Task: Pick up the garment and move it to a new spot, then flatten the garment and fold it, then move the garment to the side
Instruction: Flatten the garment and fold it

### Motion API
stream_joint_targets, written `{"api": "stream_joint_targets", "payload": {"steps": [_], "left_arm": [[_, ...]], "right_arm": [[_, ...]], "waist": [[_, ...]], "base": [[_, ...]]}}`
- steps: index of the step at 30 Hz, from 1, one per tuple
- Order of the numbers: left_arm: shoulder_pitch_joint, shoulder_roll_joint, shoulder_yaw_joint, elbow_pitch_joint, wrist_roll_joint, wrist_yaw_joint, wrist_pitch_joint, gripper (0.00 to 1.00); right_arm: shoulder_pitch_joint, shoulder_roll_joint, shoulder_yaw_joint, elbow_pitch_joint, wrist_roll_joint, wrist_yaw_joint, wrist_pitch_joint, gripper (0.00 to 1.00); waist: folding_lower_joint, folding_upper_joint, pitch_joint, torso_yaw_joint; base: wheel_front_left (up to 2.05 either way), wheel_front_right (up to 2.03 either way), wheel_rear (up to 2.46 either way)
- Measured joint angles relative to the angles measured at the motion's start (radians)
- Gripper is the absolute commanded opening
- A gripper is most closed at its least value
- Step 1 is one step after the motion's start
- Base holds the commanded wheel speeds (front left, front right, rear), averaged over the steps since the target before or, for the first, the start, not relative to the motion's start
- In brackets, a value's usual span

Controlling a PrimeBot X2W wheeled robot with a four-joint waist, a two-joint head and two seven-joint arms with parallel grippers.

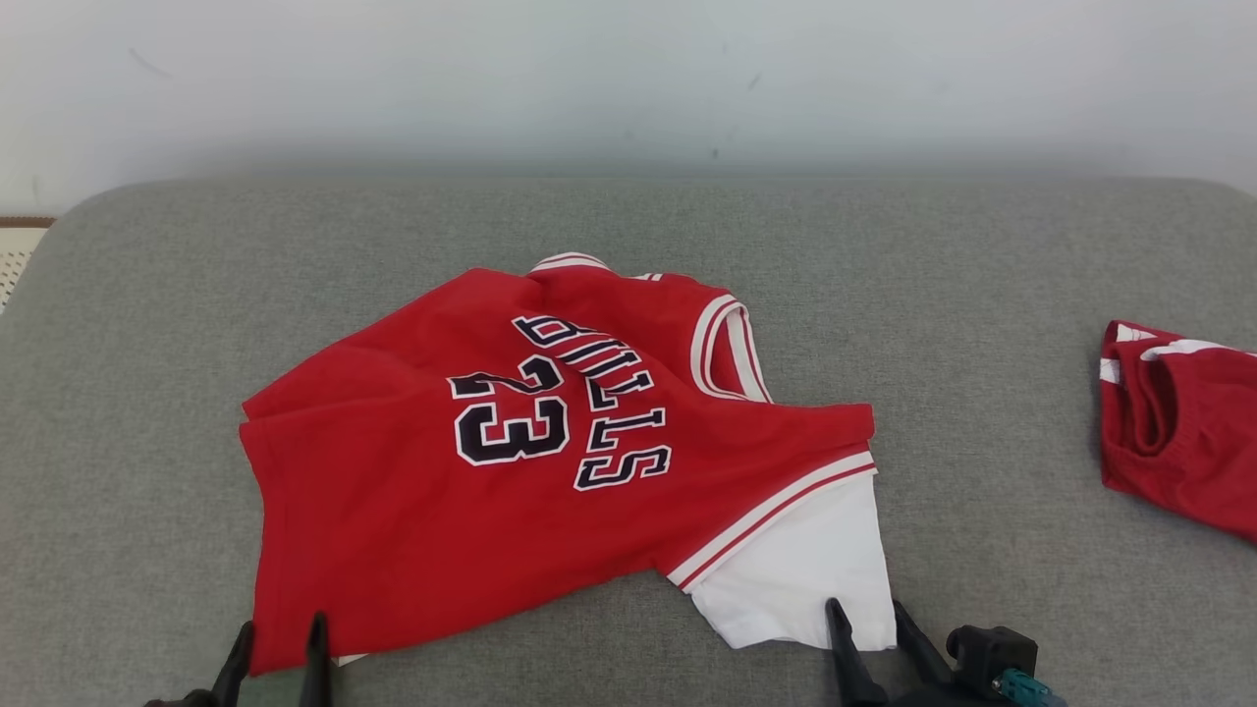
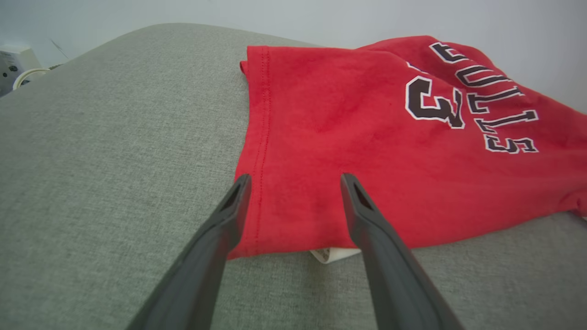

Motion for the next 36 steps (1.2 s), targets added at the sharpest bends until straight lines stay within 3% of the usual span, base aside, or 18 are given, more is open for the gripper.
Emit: {"api": "stream_joint_targets", "payload": {"steps": [7, 21, 23, 24, 25, 26, 30, 32, 36], "left_arm": [[-0.026, 0.000, 0.056, 0.080, -0.059, 0.017, 0.000, 1.00], [-0.028, 0.000, 0.050, 0.164, -0.167, -0.025, 0.000, 1.00], [-0.028, -0.001, 0.044, 0.165, -0.167, -0.026, 0.000, 0.85], [-0.028, -0.001, 0.042, 0.165, -0.168, -0.026, 0.000, 0.67], [-0.028, 0.000, 0.037, 0.165, -0.172, -0.026, 0.000, 0.67], [-0.028, 0.000, 0.031, 0.165, -0.175, -0.026, 0.000, 0.41], [-0.028, 0.004, 0.020, 0.161, -0.188, -0.026, 0.000, 0.06], [-0.028, 0.006, 0.016, 0.157, -0.193, -0.026, 0.000, 0.00], [-0.027, 0.012, 0.011, 0.151, -0.190, -0.026, 0.000, 0.00]], "right_arm": [[-0.001, 0.005, 0.004, -0.011, -0.002, 0.001, 0.002, 1.00], [0.005, 0.006, 0.014, -0.028, -0.001, 0.003, 0.008, 1.00], [0.005, 0.006, 0.015, -0.029, -0.001, 0.003, 0.008, 1.00], [0.006, 0.006, 0.016, -0.029, -0.001, 0.003, 0.008, 1.00], [0.006, 0.006, 0.017, -0.030, -0.001, 0.003, 0.009, 1.00], [0.006, 0.006, 0.018, -0.031, 0.000, 0.003, 0.009, 1.00], [0.009, 0.006, 0.021, -0.033, 0.000, 0.003, 0.009, 1.00], [0.009, 0.006, 0.022, -0.033, 0.000, 0.003, 0.009, 1.00], [0.009, 0.006, 0.024, -0.034, 0.005, 0.003, 0.009, 1.00]], "waist": [[0.0001, 0.0000, -0.001, -0.020], [0.0001, 0.0000, -0.012, -0.035], [0.0001, 0.0000, -0.013, -0.034], [0.0001, 0.0000, -0.014, -0.035], [0.0001, 0.0000, -0.015, -0.035], [0.0001, 0.0000, -0.016, -0.035], [0.0001, 0.0000, -0.019, -0.036], [0.0001, 0.0000, -0.020, -0.036], [0.0001, 0.0000, -0.022, -0.038]], "base": [[0.00, 0.00, 0.00], [0.00, 0.00, 0.00], [0.00, 0.00, 0.00], [0.00, 0.00, 0.00], [0.00, 0.00, 0.00], [0.00, 0.00, 0.00], [0.00, 0.00, 0.00], [0.00, 0.00, 0.00], [0.00, 0.00, 0.00]]}}
